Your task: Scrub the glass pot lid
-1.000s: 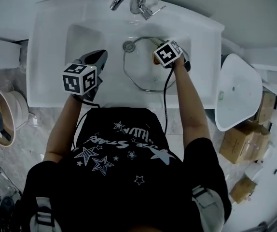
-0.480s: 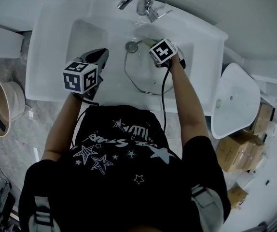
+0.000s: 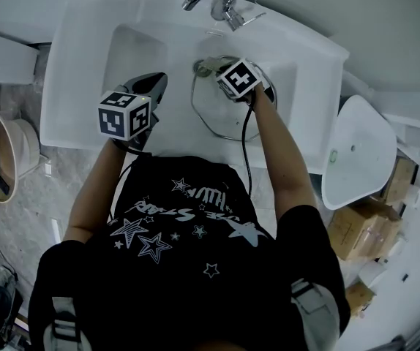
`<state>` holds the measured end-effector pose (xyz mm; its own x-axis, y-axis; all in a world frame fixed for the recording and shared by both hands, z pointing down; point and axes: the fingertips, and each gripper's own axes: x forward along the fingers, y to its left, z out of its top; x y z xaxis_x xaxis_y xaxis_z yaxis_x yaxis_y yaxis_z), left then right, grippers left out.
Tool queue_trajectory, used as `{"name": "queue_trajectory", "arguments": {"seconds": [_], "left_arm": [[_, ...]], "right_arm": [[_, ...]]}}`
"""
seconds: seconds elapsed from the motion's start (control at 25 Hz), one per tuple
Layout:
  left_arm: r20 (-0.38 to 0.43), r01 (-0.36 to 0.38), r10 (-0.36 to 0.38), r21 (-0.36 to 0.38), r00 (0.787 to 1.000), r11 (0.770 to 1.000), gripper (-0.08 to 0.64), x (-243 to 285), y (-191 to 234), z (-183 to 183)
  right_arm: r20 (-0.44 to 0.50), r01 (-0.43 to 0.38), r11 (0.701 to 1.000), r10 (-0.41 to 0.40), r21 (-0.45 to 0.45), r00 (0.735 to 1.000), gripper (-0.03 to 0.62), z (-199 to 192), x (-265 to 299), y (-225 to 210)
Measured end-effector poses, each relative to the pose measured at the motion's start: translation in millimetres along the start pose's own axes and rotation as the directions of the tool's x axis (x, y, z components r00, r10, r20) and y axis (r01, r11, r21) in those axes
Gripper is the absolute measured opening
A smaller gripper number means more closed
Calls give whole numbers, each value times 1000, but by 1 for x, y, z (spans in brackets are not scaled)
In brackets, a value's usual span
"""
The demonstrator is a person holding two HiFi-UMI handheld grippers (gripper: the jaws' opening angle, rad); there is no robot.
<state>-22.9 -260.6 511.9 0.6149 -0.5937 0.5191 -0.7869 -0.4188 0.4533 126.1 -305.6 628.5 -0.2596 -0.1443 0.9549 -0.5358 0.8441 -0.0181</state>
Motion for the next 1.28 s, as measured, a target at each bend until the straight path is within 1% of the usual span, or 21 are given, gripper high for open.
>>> {"name": "queue_trajectory", "arguments": {"seconds": [0.16,0.32,0.52,0.72,0.96,1.28], "left_arm": [[-4,8,-8,8,1000,1000,9,-4,-6,-3],[-9,22,-22,16,1000,1000,9,-6,-13,-11],[-14,40,-39,29,999,999,9,-11,-21,-16],[-21,45,-45,30,999,999,9,-17,-26,-25],[-27,51,-50,32,998,998,9,-21,-37,-34],[-30,64,-63,36,998,997,9,-26,-54,-44]], "right_arm": [[31,-30,999,32,-36,999,52,1,-7,20],[47,-37,996,41,-87,998,51,-5,-11,41],[33,-62,990,66,-124,997,52,-23,-14,67],[43,-59,984,67,-169,997,52,-36,-22,85],[69,-89,976,104,-197,992,52,-49,-38,109],[80,-95,976,112,-196,990,52,-82,-59,129]]}}
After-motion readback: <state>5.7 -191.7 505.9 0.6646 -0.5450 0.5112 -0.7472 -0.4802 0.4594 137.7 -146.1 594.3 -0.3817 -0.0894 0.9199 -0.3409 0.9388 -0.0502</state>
